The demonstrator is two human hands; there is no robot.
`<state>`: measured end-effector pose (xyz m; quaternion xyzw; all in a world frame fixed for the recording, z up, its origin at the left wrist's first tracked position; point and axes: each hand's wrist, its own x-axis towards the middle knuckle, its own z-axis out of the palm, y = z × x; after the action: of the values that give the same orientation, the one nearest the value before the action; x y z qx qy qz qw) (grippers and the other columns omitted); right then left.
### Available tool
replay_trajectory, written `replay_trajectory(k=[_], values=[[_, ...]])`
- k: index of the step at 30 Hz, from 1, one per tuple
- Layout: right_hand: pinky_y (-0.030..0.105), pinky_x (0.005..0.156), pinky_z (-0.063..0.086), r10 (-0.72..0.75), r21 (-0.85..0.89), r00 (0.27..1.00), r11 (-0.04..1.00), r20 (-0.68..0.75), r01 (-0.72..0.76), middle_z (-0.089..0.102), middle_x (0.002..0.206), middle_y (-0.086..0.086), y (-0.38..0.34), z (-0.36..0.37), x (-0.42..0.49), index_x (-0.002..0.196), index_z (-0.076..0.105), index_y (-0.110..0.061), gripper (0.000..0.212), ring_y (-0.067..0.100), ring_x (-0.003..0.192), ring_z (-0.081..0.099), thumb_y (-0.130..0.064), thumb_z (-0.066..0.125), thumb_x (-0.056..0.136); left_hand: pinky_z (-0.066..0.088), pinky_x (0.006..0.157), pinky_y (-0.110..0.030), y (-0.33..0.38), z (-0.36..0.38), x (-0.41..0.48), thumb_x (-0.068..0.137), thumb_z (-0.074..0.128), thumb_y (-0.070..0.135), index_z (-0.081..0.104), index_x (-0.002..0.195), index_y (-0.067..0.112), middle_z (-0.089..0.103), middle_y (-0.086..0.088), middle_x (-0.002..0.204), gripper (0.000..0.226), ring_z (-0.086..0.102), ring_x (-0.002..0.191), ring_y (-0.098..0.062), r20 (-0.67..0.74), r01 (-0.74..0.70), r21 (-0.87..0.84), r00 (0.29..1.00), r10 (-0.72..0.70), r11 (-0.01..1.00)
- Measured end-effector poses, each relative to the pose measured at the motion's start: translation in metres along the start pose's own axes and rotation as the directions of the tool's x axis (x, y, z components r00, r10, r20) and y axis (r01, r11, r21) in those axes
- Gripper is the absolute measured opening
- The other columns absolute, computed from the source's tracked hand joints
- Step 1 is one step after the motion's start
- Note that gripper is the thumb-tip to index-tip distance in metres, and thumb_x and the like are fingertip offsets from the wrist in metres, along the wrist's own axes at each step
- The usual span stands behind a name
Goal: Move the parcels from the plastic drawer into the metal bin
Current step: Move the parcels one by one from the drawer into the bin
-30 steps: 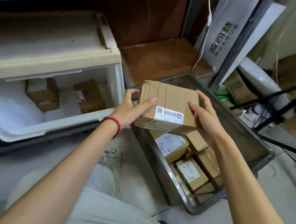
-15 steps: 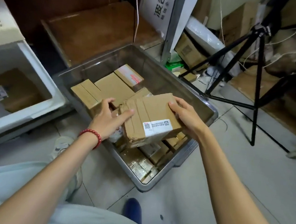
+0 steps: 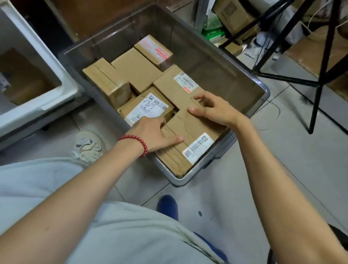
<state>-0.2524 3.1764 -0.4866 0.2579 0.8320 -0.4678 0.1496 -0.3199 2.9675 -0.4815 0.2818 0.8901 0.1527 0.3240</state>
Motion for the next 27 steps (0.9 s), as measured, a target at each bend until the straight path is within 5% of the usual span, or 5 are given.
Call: replay_trajectory(k=[10,17,21,24,27], values=[[0.027,0.093,0.034,0.053,-0.12,0.998,0.992,0.032,-0.048,0.051,0.136,0.003,0.007,0.015,0.01,0.135,0.045,-0.026,0.067,0.019,0.117,0.049,-0.047,0.074,0.078,0.031,0.097,-0.041,0.002,0.014,0.012,0.078,0.046,0.077,0.038,0.131,0.033,0.063,0.001,0.117,0.069,0.057,0.11,-0.024,-0.048,-0.045,0.358,0.997,0.067,0.933],[0.038,0.105,0.039,0.121,-0.302,0.992,0.947,0.033,-0.106,0.051,0.138,0.006,0.003,0.033,0.019,0.136,0.042,-0.018,0.078,0.026,0.127,0.047,-0.031,0.083,0.071,0.026,0.097,-0.046,0.011,0.028,0.023,0.074,0.053,0.071,0.046,0.122,0.031,0.061,-0.001,0.117,0.063,0.052,0.114,-0.026,-0.074,0.004,0.58,0.996,0.048,0.815],[0.036,0.096,0.044,0.167,-0.325,0.986,0.931,-0.019,-0.164,0.054,0.13,0.005,0.005,0.048,0.022,0.133,0.043,-0.017,0.08,0.026,0.119,0.052,-0.025,0.086,0.067,0.024,0.1,-0.048,0.009,0.034,0.026,0.077,0.06,0.059,0.047,0.127,0.029,0.054,0.0,0.126,0.059,0.043,0.122,-0.026,-0.065,0.016,0.694,0.997,0.041,0.72],[0.044,0.092,0.052,0.207,-0.496,0.978,0.847,-0.025,-0.192,0.057,0.124,0.008,0.008,0.061,0.02,0.13,0.041,-0.017,0.074,0.028,0.11,0.057,-0.014,0.082,0.07,0.023,0.103,-0.049,0.005,0.029,0.027,0.084,0.05,0.058,0.047,0.128,0.026,0.053,-0.001,0.129,0.054,0.042,0.124,-0.025,-0.116,0.033,0.657,0.992,0.057,0.753],[0.046,0.09,0.052,0.218,-0.511,0.976,0.836,-0.023,-0.199,0.058,0.12,0.006,0.007,0.067,0.019,0.131,0.039,-0.019,0.072,0.027,0.107,0.058,-0.033,0.079,0.072,0.025,0.103,-0.047,-0.009,0.013,0.025,0.087,0.04,0.06,0.049,0.129,0.025,0.055,0.001,0.129,0.055,0.045,0.123,-0.023,-0.236,0.061,0.572,0.967,0.093,0.818]])
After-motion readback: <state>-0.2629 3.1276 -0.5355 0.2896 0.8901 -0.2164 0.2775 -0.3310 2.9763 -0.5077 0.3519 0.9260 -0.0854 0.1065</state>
